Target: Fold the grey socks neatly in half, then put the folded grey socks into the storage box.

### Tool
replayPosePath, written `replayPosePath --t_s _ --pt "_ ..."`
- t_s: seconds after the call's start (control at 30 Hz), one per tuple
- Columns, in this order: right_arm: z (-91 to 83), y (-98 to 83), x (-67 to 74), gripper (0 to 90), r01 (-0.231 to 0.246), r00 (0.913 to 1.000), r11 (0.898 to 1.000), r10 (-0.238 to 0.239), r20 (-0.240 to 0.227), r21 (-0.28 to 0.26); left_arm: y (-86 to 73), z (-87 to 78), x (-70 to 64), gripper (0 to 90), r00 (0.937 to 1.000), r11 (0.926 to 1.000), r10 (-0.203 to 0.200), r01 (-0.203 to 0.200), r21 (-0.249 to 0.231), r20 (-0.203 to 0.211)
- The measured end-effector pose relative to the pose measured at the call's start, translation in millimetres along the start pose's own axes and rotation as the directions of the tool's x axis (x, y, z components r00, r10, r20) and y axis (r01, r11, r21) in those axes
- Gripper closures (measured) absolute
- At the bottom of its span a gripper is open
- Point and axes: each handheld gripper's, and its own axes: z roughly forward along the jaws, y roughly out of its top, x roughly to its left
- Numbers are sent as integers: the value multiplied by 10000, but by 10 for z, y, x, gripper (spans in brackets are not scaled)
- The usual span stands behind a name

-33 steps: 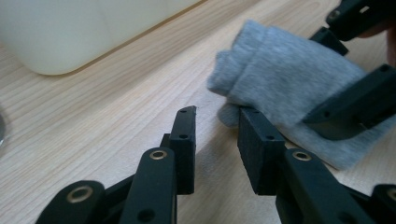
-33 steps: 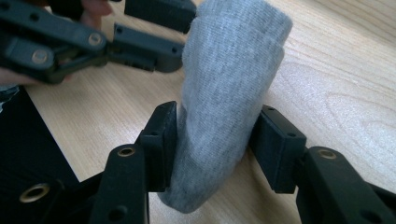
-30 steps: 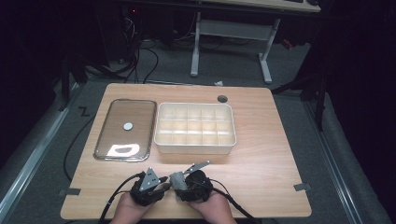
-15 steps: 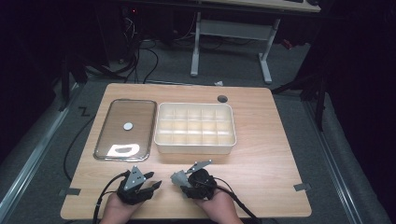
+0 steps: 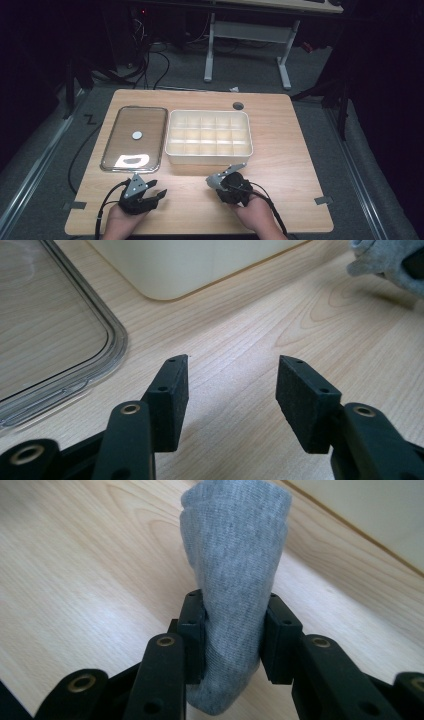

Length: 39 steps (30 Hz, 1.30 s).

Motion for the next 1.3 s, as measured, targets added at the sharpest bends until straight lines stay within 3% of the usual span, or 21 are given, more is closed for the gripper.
replayPosePath --t_s 0.13,0.33,0.5,0.63,0.8,1.13,1.3 --pt "-34 -31 -88 684 189 9993 9995 -198 330 251 18 9 5 433 10000 9999 -26 26 117 19" --pt "-107 -80 -210 682 378 9982 9980 -401 449 502 10 27 11 427 10000 9997 -85 84 246 45" --pt "-194 -107 -304 682 99 9984 9990 -123 548 446 19 -5 19 415 9996 9996 -231 233 -147 182" --pt "-248 -128 -361 680 -57 9989 9991 37 466 422 11 18 5 339 9998 9998 -183 184 -81 103" --pt "-342 -125 -426 680 -57 9984 9986 28 560 519 7 12 -26 314 9999 10000 -35 35 -32 132" --pt "-583 45 -580 681 -138 9970 9978 89 763 641 4 24 -71 315 9998 9998 161 -162 133 78" --pt "-648 195 -673 681 -73 9966 9967 7 825 805 -7 32 -49 325 9998 9999 27 -30 138 172"
